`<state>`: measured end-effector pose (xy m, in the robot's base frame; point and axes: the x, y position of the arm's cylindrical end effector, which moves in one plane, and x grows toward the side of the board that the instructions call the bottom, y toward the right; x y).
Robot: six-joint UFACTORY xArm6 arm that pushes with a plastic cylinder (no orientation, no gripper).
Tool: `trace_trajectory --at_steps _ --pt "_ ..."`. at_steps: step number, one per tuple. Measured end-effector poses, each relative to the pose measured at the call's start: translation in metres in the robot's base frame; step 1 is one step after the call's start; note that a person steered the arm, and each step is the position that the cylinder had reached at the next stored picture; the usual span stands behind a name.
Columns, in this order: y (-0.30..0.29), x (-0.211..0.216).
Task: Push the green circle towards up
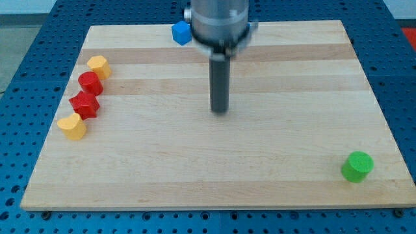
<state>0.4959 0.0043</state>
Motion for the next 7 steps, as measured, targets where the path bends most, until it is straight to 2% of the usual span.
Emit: trace_trajectory --at_steps 1,2,5,6,7 --pt "0.046 0.111" --pt "0.073 0.123" --pt "0.228 0.123" --pt "0.252 0.114" --pt "0.241 0.087"
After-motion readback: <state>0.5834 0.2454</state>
